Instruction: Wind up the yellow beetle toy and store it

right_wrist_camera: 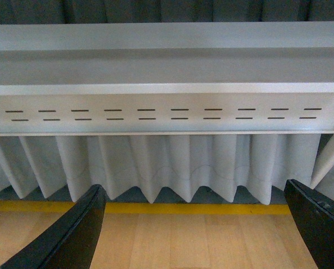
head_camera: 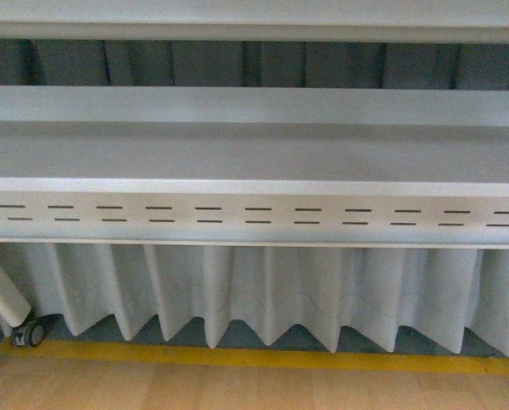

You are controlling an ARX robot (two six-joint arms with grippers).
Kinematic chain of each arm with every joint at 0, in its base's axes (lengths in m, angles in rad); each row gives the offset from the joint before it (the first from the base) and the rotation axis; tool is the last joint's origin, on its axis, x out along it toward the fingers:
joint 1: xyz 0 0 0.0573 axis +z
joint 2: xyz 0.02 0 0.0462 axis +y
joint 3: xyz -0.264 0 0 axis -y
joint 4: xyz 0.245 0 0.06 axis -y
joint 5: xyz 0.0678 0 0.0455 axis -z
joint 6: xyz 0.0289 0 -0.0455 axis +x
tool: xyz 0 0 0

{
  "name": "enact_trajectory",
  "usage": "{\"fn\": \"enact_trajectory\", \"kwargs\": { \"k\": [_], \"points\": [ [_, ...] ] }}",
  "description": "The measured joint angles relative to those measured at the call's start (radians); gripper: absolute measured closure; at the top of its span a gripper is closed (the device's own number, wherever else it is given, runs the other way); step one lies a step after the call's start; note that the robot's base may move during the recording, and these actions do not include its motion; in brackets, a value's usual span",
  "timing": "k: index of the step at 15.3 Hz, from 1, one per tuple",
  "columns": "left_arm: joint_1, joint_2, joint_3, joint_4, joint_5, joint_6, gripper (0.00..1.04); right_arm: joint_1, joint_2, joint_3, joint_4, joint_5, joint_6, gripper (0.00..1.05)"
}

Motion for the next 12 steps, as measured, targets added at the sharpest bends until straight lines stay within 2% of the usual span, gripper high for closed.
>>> {"fn": "enact_trajectory", "kwargs": {
  "k": [12],
  "points": [
    [0.0, 0.0, 0.0, -0.002, 0.0, 0.0, 0.07, 0.0, 0.0, 0.0, -0.002, 0.0, 0.0, 0.07]
  ]
}}
